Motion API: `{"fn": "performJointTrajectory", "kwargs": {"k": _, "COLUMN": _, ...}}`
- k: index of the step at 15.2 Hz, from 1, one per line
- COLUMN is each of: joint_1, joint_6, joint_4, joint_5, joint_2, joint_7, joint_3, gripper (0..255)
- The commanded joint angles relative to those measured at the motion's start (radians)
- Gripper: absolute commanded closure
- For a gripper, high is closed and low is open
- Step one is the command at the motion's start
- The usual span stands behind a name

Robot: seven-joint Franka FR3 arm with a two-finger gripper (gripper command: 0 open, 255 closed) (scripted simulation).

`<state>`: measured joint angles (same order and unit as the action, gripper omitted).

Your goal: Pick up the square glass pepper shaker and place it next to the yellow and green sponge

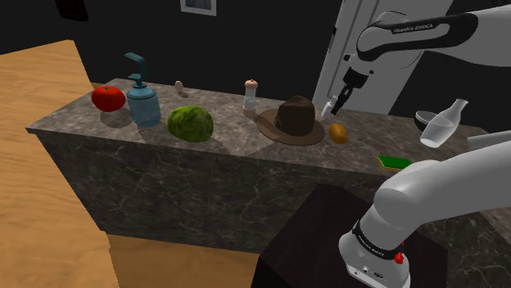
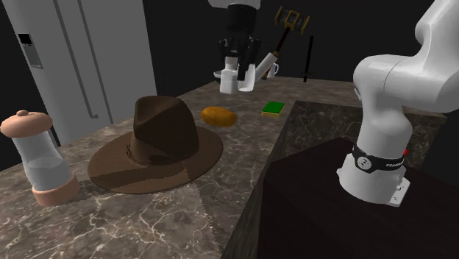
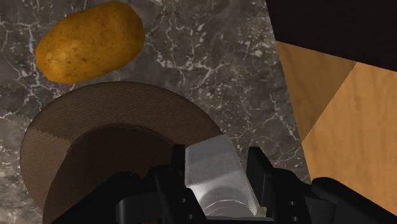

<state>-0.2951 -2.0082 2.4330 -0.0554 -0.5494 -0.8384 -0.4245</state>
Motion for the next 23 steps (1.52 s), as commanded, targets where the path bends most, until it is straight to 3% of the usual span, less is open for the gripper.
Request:
{"fn": "performJointTrajectory", "kwargs": {"k": 1, "joint_1": -0.025, "joint_6": 0.026, "joint_4": -0.001, "joint_5": -0.022, "joint_2": -0.023, "joint_7": -0.043, "joint_3": -0.033, "gripper": 255}}
{"fn": "performJointTrajectory", "kwargs": {"k": 11, "joint_1": -0.137, "joint_6": 0.114, "joint_4": -0.033, "joint_5": -0.13, "joint_2": -0.082, "joint_7": -0.272, "joint_3": -0.215, "gripper": 255}}
{"fn": "performJointTrajectory", "kwargs": {"k": 23, "joint_1": -0.135, "joint_6": -0.056, "joint_4": 0.094, "joint_5": -0.148, "joint_2": -0.038, "joint_7": -0.298, "joint_3": -0.274, "gripper": 255}}
